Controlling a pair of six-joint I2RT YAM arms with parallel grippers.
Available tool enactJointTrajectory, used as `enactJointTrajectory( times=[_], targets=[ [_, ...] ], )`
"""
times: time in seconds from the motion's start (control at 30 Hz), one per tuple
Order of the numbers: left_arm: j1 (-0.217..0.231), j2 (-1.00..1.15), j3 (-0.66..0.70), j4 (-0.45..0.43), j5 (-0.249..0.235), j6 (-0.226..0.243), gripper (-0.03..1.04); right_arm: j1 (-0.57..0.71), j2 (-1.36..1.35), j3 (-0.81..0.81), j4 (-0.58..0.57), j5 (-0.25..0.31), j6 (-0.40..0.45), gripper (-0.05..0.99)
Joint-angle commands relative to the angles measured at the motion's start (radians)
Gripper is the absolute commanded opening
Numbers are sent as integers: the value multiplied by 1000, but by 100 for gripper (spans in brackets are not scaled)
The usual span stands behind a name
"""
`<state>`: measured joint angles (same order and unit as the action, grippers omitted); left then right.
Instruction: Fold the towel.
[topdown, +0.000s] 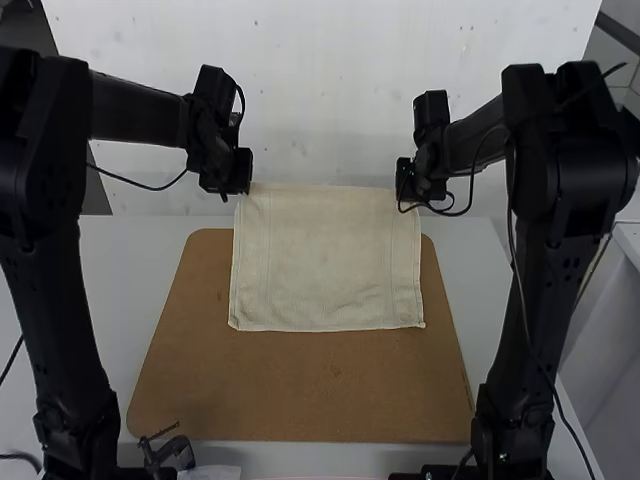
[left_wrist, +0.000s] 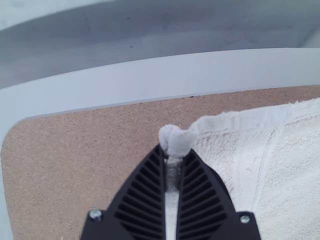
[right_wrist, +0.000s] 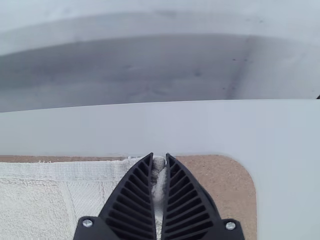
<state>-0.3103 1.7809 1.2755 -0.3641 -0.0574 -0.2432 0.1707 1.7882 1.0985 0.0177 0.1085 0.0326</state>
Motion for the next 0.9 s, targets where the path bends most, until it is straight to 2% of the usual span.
enactJointTrajectory(
  times=[0.0, 0.43, 0.57, 0.7, 0.87],
  targets=[
    [-24, -72, -57, 16, -41, -16, 2, -10, -66, -52, -7, 42, -10, 1],
    [-79, -301, -326, 17, -36, -36, 2, 49, -308, -321, -62, 28, -57, 1],
    [-107, -380, -423, 16, -35, -42, 2, 84, -378, -379, -101, 17, -72, 1],
    [-116, -440, -490, 14, -30, -56, 2, 110, -431, -420, -127, 17, -77, 1],
    [-139, -508, -533, -59, -24, -59, 2, 112, -470, -451, -168, 17, -79, 1]
  ],
)
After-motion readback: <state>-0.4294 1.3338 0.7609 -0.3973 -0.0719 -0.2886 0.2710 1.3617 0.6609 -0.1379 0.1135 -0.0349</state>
